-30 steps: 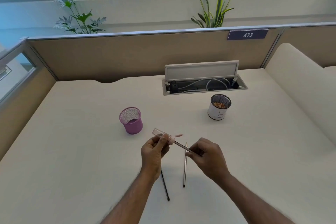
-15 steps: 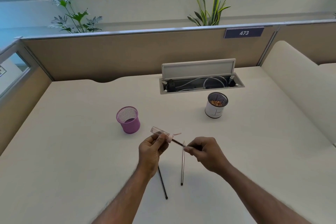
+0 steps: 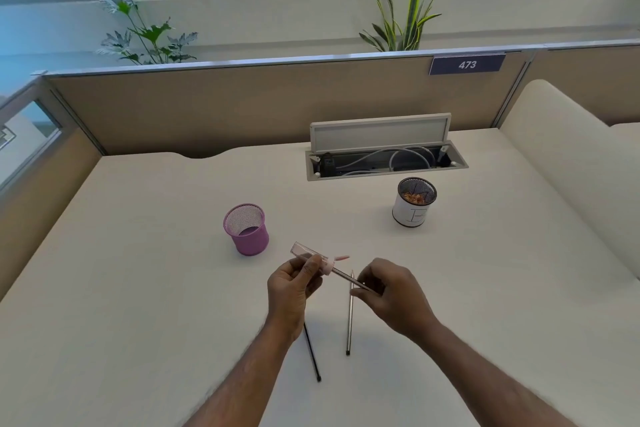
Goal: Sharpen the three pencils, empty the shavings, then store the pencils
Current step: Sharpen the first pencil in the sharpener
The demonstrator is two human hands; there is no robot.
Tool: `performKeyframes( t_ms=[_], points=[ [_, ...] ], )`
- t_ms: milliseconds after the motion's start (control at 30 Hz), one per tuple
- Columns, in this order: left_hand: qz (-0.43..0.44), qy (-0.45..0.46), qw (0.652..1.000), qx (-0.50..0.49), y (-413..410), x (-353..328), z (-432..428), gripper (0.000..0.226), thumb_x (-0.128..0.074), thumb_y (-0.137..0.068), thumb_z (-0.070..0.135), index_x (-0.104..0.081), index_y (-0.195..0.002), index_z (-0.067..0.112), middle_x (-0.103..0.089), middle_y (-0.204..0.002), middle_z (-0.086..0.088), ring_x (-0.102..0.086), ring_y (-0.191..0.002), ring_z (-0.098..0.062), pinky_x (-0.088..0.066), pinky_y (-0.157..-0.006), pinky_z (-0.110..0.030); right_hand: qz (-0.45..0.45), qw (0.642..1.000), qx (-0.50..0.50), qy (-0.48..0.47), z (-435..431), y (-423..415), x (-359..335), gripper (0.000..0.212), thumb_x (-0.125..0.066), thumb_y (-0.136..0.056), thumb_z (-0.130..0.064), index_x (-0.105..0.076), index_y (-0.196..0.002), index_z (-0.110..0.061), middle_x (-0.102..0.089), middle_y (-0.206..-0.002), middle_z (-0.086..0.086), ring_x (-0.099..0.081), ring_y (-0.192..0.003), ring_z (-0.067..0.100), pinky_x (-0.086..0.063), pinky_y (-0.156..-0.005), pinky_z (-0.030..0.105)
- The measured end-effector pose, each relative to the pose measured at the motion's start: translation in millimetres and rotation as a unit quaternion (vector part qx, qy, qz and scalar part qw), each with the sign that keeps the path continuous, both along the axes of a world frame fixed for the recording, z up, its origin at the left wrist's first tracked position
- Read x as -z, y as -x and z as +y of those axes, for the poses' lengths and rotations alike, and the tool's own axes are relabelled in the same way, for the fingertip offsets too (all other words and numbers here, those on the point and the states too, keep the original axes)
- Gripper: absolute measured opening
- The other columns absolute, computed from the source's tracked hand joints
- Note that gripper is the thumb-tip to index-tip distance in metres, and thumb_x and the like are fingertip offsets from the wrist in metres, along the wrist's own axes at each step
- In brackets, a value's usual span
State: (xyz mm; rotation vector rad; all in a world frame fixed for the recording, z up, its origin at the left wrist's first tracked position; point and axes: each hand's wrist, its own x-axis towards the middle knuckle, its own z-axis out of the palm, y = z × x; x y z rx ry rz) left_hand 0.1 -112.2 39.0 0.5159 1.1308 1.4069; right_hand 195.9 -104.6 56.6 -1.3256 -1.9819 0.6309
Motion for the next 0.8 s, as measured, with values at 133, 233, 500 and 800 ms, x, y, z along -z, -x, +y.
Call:
performKeyframes(
  t_ms=[133,233,500,800],
  points=[
    [-0.004,0.008,1.0,-0.006,-2.2,1.4,-1.8,0.018,-0.079,-0.069,0.03,-0.078,-0.078,0.015,-0.077,-0.088,-0.009,-0.072,-0.079,-0.013,-0.056,-0.064,-0.021,-0.05,0.995,0.017,-0.083,-1.8,2.3,4.0,0.028,-0.085,-0.071,-0.024,-0.058,-0.067,-0.018,-0.048,-0.065,-0.013,-0.04,-0.055,0.004,-0.037,-0.048,0.024],
    [0.001,0.006,1.0,0.0,-1.7,1.7,-2.2,0.015,-0.077,-0.07,0.029,-0.078,-0.077,0.015,-0.077,-0.087,-0.008,-0.071,-0.078,-0.012,-0.055,-0.064,-0.021,-0.039,0.996,0.013,-0.077,-1.3,1.5,5.6,0.028,-0.084,-0.072,-0.022,-0.057,-0.064,-0.017,-0.042,-0.064,-0.017,-0.038,-0.056,0.004,-0.03,-0.05,0.018],
    [0.003,0.0,1.0,0.031,0.0,4.5,-3.8,0.019,-0.075,-0.073,0.031,-0.079,-0.082,0.015,-0.076,-0.091,-0.011,-0.071,-0.085,-0.015,-0.056,-0.07,-0.022,0.101,0.983,-0.018,0.149,-0.1,-2.0,-0.2,0.019,-0.078,-0.08,-0.02,-0.067,-0.065,-0.016,-0.063,-0.057,0.005,-0.047,-0.046,0.008,-0.041,-0.049,0.027],
    [-0.007,-0.012,0.999,0.044,3.6,1.3,-2.1,0.038,-0.075,-0.073,0.028,-0.072,-0.098,0.0,-0.074,-0.096,-0.017,-0.071,-0.09,-0.021,-0.057,-0.074,-0.026,0.155,0.95,-0.055,0.265,4.4,-1.5,-8.7,0.019,-0.075,-0.083,-0.027,-0.073,-0.073,-0.011,-0.063,-0.054,-0.004,-0.045,-0.039,0.011,-0.037,-0.044,0.022]
  ],
)
